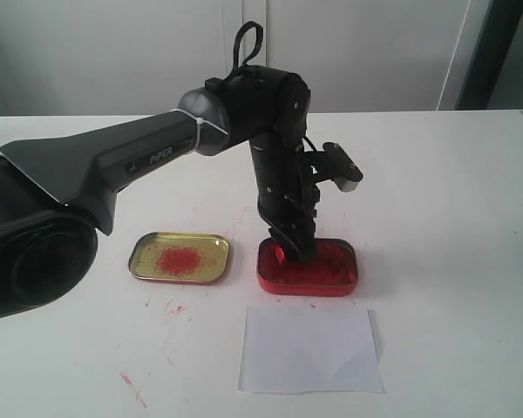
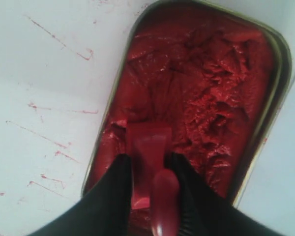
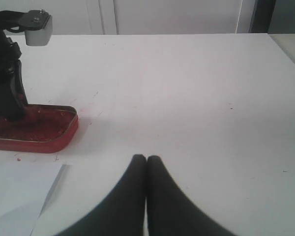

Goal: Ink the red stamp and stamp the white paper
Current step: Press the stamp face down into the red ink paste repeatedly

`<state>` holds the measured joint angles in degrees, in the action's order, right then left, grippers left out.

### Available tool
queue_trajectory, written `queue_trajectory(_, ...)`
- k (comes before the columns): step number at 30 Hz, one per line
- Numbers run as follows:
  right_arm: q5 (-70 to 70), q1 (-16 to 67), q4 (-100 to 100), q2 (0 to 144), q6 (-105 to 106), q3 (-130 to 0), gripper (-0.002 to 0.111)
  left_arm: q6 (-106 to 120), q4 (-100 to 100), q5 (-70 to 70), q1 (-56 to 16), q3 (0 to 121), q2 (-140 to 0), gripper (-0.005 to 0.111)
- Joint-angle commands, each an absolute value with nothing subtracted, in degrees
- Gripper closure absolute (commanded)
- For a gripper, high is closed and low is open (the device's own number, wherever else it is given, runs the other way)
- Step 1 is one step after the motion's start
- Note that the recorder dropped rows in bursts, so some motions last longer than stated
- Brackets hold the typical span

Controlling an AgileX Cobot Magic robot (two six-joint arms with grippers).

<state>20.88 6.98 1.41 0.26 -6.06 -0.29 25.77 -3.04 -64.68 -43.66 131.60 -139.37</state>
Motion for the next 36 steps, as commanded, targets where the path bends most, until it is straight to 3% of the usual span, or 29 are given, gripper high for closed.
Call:
queue_trajectory(1, 20.1, 6.8, 1.5, 0.0, -6.3, 0.0, 0.108, 25.4, -4.7, -70.0, -44.1, 132.1, -139.4, 0.107)
queue_trajectory(36, 20.1, 6.8, 1.5, 0.0, -6.3, 0.0, 0.108, 25.9, -7.6, -70.0, -44.1, 132.7, -139.4, 0.107)
